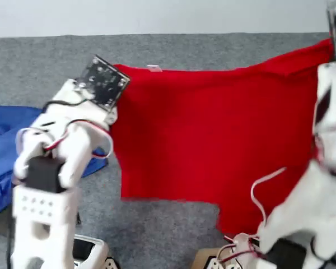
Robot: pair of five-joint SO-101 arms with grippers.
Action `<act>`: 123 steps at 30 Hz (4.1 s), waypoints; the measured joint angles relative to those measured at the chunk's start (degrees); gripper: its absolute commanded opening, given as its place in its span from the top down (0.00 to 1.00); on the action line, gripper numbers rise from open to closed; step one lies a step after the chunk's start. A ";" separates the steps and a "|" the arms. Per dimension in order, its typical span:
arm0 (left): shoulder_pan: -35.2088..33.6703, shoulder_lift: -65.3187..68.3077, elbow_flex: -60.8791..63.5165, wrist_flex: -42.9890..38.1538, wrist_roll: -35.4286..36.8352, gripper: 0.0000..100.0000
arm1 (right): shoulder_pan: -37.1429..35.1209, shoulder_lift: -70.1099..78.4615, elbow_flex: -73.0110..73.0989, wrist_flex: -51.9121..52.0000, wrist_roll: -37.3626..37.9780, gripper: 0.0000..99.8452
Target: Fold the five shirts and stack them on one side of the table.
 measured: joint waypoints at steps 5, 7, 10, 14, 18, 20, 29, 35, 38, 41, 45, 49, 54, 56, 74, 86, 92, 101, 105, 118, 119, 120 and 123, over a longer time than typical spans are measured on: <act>0.09 2.37 14.51 -17.49 0.00 0.99 | -2.55 6.95 7.47 -7.30 -0.35 0.99; -0.09 5.98 15.21 -21.27 0.00 0.99 | -3.34 9.67 10.02 -10.46 -0.62 0.99; -0.88 12.84 14.51 -25.49 0.09 0.99 | -4.22 13.10 12.92 -14.77 -2.46 0.99; -1.58 24.18 8.09 -27.52 0.18 0.99 | -4.57 18.37 13.80 -19.34 -3.87 0.99; -2.02 37.36 -2.11 -27.78 0.18 0.99 | -4.84 24.18 13.80 -24.00 -3.96 0.99; -2.55 44.04 -8.00 -27.78 0.18 0.99 | -5.27 27.08 13.80 -27.25 -3.96 0.99; -4.13 71.38 -37.80 -22.86 0.09 0.99 | -6.77 34.81 13.80 -39.65 -3.96 0.99; -4.22 81.85 -56.70 -8.79 0.00 0.99 | -6.86 34.99 13.80 -38.51 -3.96 0.99; -4.22 85.01 -63.47 -1.41 0.00 0.99 | -6.86 34.99 13.80 -35.25 -3.87 0.99; -4.22 87.03 -68.13 6.59 0.00 0.99 | -6.86 34.99 13.80 -29.80 -1.85 0.99; -4.22 88.26 -72.09 17.85 -0.35 0.99 | -6.86 34.99 13.80 -21.19 -0.26 0.99; -4.22 88.26 -73.49 28.22 -4.92 0.99 | -6.86 34.37 13.80 -13.89 0.00 0.99; -2.64 88.26 -73.67 39.21 -9.58 0.99 | -6.77 31.03 13.80 -6.42 2.02 0.99; -2.29 88.26 -73.67 39.91 -9.67 0.99 | -6.77 29.89 13.80 -3.69 3.08 0.99; 1.05 71.30 -49.23 40.26 -19.16 0.99 | -2.46 23.03 13.80 19.34 10.55 0.99; 1.05 57.58 -33.23 40.26 -26.20 0.99 | 1.32 14.77 27.78 19.52 13.71 0.99; 1.05 55.21 -28.92 40.26 -26.29 0.97 | 1.32 7.65 39.12 19.52 13.89 0.99; 1.58 54.77 -26.90 40.26 -26.29 0.91 | 5.89 -1.32 50.64 19.52 17.41 0.99; 3.87 54.77 -25.14 40.26 -26.29 0.91 | 9.93 -1.58 52.75 19.52 19.43 0.99; 5.54 54.77 -22.42 40.26 -26.29 0.91 | 11.25 -1.58 56.00 19.52 20.40 0.99; 5.54 54.68 -21.71 40.26 -26.29 0.91 | 11.25 -1.58 56.00 19.52 20.40 0.99; 5.54 54.59 -21.01 40.26 -26.29 0.91 | 11.25 -1.58 56.00 19.52 20.40 0.99; 5.71 54.59 -17.85 40.26 -26.29 0.91 | 11.25 -1.58 56.00 19.52 20.40 0.99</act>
